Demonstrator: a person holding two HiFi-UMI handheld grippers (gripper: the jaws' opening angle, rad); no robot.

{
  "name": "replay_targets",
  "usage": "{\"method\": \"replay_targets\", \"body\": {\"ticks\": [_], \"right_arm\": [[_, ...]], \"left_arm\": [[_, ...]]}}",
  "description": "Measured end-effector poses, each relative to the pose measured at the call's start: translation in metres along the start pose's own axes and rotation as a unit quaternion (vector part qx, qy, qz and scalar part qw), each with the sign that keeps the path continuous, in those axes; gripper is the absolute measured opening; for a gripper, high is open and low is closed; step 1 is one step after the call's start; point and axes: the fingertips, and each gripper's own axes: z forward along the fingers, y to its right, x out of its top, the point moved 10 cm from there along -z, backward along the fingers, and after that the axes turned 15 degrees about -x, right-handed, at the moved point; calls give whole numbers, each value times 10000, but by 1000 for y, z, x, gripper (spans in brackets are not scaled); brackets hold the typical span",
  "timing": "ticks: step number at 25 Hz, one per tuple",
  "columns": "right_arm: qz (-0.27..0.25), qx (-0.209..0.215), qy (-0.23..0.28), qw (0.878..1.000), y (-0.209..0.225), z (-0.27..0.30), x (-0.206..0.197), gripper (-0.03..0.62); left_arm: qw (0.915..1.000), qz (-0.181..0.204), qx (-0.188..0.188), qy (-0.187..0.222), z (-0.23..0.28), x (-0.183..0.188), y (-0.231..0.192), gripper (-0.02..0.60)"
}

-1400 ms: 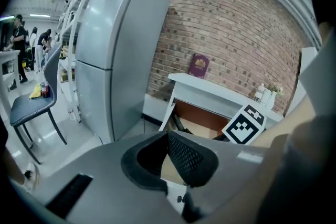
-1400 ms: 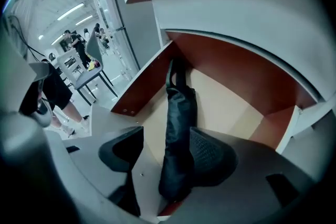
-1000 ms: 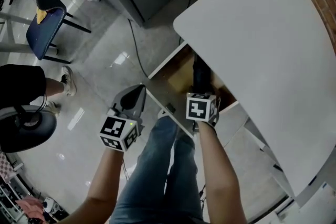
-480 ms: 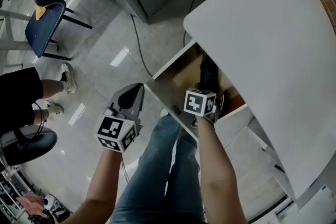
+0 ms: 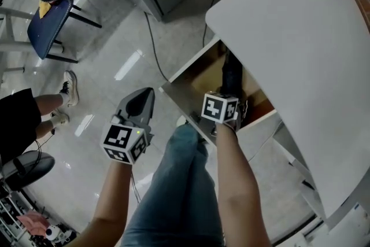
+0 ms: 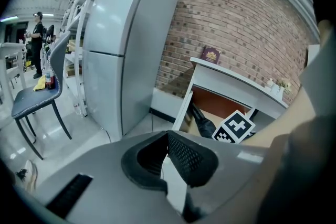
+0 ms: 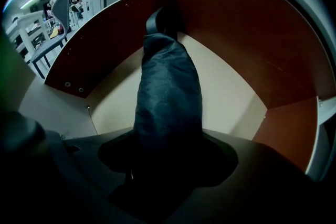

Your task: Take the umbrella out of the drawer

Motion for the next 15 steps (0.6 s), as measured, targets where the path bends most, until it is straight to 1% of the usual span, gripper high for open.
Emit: {"method": "replay_targets", "body": {"ticks": [3,8,15], "right_arm": [[72,80,-65,9999,4,-4,1,255],[227,232,-184,9993,12,-18,3,252],[128,598,-96,9981,17,-47,4,252]], "left_arm": [[10000,-20,-31,13,-3,-3,9,0],[10000,-36,15,-3,-12,-8,22,0],[9997,16,143,175,-33,0,43,-2]]}}
